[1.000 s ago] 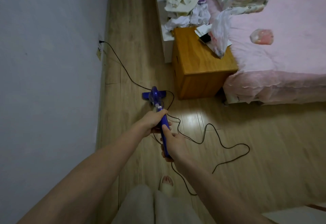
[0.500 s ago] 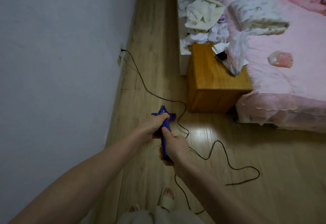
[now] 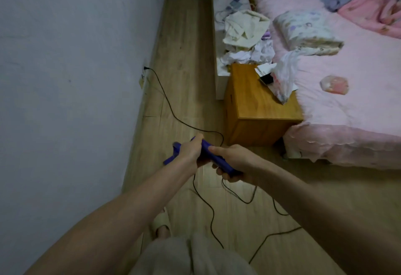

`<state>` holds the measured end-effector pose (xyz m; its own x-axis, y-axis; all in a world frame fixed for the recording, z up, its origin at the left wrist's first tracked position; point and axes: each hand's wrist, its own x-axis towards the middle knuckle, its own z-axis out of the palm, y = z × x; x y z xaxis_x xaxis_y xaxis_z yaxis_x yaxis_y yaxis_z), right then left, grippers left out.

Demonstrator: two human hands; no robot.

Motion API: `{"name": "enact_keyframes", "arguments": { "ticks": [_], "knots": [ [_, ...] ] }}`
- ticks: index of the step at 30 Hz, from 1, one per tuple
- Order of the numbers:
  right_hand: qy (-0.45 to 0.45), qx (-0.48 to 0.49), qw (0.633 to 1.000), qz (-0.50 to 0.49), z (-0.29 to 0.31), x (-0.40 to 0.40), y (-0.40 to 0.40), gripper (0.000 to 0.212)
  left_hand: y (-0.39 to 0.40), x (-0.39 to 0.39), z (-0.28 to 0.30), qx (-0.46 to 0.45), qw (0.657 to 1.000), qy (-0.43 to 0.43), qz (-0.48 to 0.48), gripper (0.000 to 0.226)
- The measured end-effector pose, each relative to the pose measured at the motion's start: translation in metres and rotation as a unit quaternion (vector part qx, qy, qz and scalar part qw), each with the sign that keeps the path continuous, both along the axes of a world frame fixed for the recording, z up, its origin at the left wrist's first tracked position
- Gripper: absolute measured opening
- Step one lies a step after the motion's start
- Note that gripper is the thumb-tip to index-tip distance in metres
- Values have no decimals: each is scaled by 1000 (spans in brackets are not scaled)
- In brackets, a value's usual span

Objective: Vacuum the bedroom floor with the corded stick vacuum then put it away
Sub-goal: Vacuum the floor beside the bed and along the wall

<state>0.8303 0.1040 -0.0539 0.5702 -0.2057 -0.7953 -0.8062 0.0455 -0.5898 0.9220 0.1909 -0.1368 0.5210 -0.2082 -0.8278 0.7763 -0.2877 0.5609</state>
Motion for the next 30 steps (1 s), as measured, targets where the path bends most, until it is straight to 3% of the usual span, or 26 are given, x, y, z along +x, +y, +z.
{"name": "enact_keyframes", "arguments": {
  "ticks": [5, 13, 19, 24, 28, 30],
  "knots": [
    [-5, 5, 1000, -14, -17, 49, -18, 45, -21, 53, -3, -21, 999, -4, 35, 25],
    [-19, -7, 996, -91, -43, 148, 8, 49, -15, 161, -18, 4, 1000, -26, 12, 20],
    [-25, -39, 994, -103, -67, 199, 40, 43, 4, 217, -40, 9, 999, -34, -15, 42],
    [-21, -5, 996, -87, -89, 229, 62, 38, 21, 249, -61, 13, 999, -30, -26, 25],
    [-8, 61, 989, -134, -88, 254, 60, 34, 24, 270, -62, -5, 1000, -15, -22, 39],
    [7, 49, 990, -134, -88, 256, 59, 35, 23, 272, -63, -9, 1000, -1, -28, 39]
  ]
}}
